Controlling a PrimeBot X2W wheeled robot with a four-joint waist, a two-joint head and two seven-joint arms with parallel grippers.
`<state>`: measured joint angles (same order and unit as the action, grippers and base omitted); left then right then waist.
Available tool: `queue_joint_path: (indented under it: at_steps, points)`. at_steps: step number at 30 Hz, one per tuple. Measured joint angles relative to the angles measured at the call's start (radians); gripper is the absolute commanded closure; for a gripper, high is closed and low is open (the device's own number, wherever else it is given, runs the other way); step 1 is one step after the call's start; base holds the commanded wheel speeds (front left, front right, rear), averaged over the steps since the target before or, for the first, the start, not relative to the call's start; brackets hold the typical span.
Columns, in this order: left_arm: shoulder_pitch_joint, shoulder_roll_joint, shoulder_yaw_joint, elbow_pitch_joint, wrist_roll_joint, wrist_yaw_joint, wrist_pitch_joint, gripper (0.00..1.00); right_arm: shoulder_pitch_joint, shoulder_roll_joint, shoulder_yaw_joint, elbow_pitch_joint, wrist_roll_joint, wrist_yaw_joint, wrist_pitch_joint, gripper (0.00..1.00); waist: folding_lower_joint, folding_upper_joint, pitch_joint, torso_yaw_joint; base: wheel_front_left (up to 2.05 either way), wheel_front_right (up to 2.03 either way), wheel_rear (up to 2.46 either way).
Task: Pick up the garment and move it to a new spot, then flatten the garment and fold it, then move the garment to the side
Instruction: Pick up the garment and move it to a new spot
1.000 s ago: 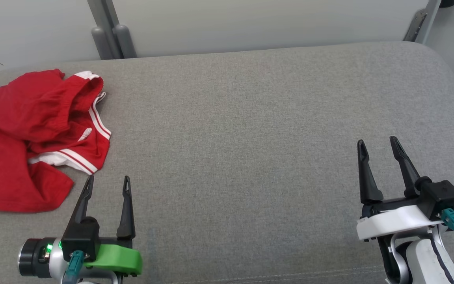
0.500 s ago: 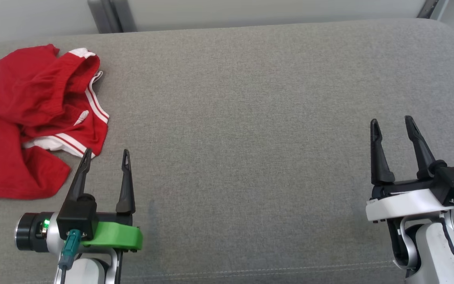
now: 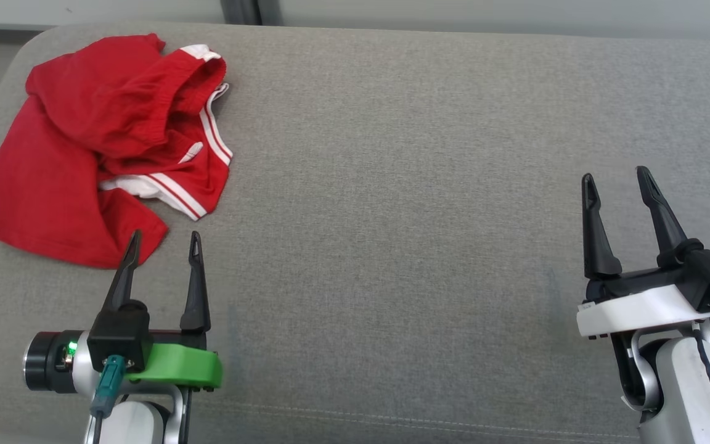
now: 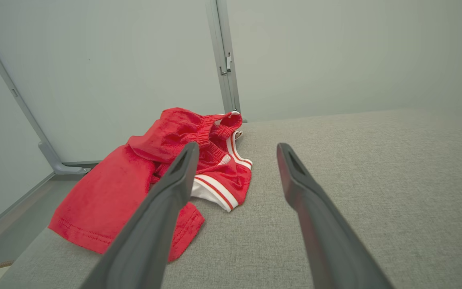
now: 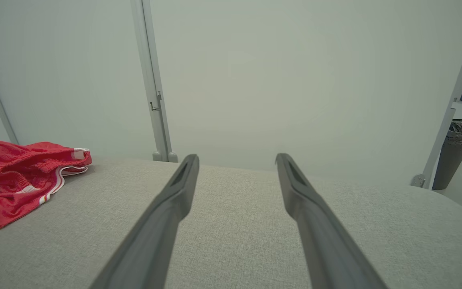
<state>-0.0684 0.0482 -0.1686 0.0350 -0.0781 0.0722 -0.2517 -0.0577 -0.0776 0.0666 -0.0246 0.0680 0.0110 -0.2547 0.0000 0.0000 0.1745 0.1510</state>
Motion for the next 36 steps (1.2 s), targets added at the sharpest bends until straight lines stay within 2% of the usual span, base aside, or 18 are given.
queue_joint_path:
  at_steps: [5, 12, 26, 31, 36]
  points:
    - [-0.015, -0.001, 0.004, 0.004, -0.008, 0.003, 0.000, 0.00, -0.005, 0.000, 0.005, 0.004, -0.006, 0.001, 0.000, 0.00, 0.0000, 0.0000, 0.008, 0.055, 0.00, 0.00, 0.00]
    - [-0.016, -0.003, 0.016, 0.006, -0.016, 0.011, 0.000, 0.00, -0.020, 0.000, 0.018, 0.017, -0.008, 0.015, 0.000, 0.00, 0.0000, 0.0000, 0.013, 0.098, 0.00, 0.00, 0.00]
    - [-0.025, -0.005, 0.017, 0.010, -0.023, 0.012, 0.000, 0.00, -0.063, -0.020, 0.021, 0.029, -0.018, 0.032, 0.000, 0.00, 0.0000, 0.0000, 0.051, 0.106, 0.00, 0.00, 0.00]
    - [-0.073, -0.006, 0.014, 0.018, -0.025, 0.012, 0.000, 0.00, -0.102, -0.035, 0.021, 0.027, -0.026, 0.034, 0.000, 0.00, 0.0000, 0.0000, 0.085, 0.109, 0.00, 0.00, 0.00]
    - [-0.145, -0.009, 0.021, 0.040, -0.033, 0.012, 0.000, 0.00, -0.141, -0.042, 0.039, 0.026, -0.035, 0.050, 0.000, 0.00, 0.0000, 0.0000, 0.126, 0.109, 0.00, 0.00, 0.00]
